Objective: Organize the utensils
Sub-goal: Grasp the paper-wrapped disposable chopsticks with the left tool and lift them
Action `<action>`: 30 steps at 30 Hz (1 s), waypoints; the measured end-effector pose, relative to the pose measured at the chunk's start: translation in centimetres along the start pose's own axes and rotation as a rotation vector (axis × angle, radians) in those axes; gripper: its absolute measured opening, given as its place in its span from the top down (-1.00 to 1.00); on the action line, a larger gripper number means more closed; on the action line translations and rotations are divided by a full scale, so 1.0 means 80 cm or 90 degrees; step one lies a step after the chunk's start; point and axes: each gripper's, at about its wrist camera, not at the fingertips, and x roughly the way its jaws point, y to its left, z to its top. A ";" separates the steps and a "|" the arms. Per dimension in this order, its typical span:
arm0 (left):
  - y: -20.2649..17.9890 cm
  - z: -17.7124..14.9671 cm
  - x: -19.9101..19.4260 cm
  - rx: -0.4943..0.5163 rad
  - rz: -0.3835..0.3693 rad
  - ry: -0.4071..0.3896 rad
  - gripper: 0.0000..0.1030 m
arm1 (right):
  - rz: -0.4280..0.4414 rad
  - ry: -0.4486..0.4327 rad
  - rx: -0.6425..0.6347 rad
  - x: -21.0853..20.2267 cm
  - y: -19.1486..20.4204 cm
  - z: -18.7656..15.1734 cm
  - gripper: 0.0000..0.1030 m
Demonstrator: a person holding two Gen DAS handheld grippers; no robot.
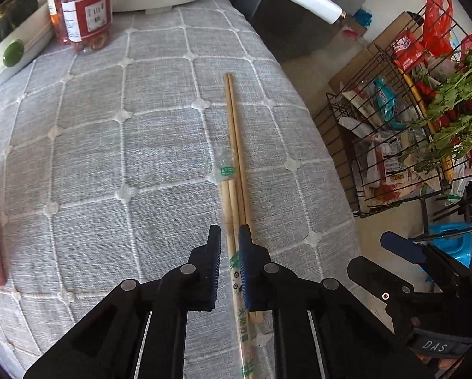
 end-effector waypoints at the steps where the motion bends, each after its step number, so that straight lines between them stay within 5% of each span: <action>1: -0.002 0.000 0.004 0.002 0.002 0.002 0.79 | -0.001 0.001 0.001 0.001 -0.002 0.000 -0.63; 14: -0.007 0.013 0.021 -0.006 0.076 0.032 0.82 | -0.002 0.005 0.003 0.003 0.000 -0.001 -0.63; 23: 0.019 -0.016 -0.057 0.035 0.134 -0.083 0.91 | -0.007 -0.005 -0.022 -0.003 0.023 -0.001 -0.63; 30: 0.052 -0.069 -0.146 0.082 0.124 -0.173 0.91 | -0.012 -0.010 -0.025 0.004 0.050 0.008 -0.63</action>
